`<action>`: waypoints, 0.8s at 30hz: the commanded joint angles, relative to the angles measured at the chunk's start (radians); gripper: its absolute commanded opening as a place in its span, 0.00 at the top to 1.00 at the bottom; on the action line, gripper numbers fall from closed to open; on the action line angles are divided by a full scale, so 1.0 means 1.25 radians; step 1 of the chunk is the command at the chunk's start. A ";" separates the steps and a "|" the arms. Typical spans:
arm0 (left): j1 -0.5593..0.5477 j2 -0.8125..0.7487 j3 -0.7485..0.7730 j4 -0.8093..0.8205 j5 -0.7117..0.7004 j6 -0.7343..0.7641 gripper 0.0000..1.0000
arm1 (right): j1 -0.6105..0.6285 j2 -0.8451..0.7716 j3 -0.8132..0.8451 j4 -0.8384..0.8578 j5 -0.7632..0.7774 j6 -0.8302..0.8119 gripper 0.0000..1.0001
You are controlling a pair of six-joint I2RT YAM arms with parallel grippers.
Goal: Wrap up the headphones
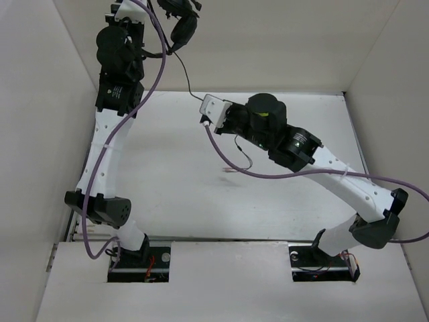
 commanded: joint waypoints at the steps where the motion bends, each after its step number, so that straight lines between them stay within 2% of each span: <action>1: 0.000 0.005 -0.008 0.132 -0.051 0.014 1.00 | 0.057 -0.012 0.022 -0.041 0.062 -0.066 1.00; 9: 0.021 0.036 0.030 0.144 -0.099 -0.012 1.00 | 0.147 0.005 -0.006 -0.074 0.046 -0.092 1.00; 24: 0.022 0.030 0.002 0.147 -0.126 -0.036 1.00 | 0.192 0.045 0.013 -0.086 0.032 -0.096 1.00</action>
